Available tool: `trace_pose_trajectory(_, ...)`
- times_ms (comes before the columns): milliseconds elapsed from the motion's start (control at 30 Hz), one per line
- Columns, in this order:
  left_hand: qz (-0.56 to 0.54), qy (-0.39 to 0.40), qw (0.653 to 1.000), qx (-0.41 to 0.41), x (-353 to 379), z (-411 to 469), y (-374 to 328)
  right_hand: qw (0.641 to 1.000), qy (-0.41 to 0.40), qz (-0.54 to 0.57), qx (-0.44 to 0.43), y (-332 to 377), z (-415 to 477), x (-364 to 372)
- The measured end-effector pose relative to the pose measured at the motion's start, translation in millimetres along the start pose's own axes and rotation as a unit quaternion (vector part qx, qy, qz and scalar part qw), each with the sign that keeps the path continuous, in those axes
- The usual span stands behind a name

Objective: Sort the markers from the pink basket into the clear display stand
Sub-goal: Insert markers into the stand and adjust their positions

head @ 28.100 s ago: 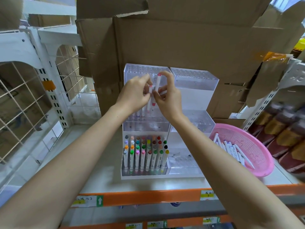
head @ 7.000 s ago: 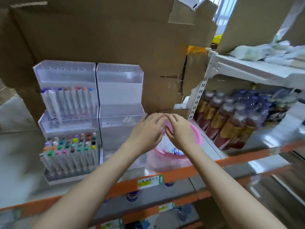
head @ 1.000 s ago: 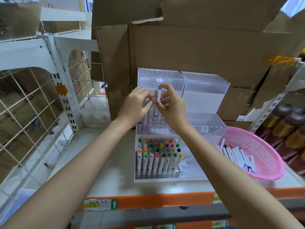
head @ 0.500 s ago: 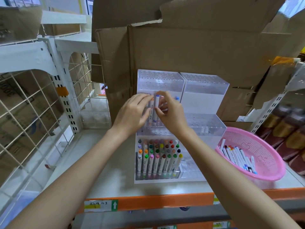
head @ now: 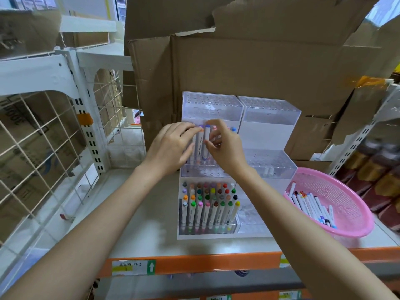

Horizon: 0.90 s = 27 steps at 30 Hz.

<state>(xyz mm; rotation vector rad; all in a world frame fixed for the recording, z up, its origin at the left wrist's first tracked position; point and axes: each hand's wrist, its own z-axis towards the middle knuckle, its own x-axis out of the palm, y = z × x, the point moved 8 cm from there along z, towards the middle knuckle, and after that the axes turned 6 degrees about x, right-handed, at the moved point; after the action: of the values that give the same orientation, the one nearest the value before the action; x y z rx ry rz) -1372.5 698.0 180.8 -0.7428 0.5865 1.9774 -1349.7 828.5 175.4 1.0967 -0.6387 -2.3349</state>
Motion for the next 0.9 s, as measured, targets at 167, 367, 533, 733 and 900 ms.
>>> trace_pose_trajectory(167, -0.011, 0.011, 1.000, -0.014, 2.0, 0.3, 1.6, 1.000, 0.007, -0.016, 0.008, -2.8, 2.5, 0.2)
trace_pose_trajectory(367, -0.012, 0.015, 1.000, -0.023, 2.6, 0.2, 2.5, 0.999, 0.012, -0.050, -0.016, 0.6, -6.4, 4.2)
trace_pose_trajectory(533, -0.012, 0.018, 0.999, -0.026, 2.1, -0.4, 0.8, 0.999, 0.014, -0.043, -0.004, -2.4, -6.5, 5.5)
trace_pose_trajectory(733, -0.010, 0.024, 0.999, -0.035, 2.8, -0.9, -1.0, 0.990, -0.037, -0.108, -0.085, 7.8, -8.4, -7.1)
trace_pose_trajectory(900, -0.014, 0.037, 0.998, -0.047, 1.4, 1.0, -2.0, 0.975, -0.032, -0.182, -0.127, 11.6, -10.7, -11.6)
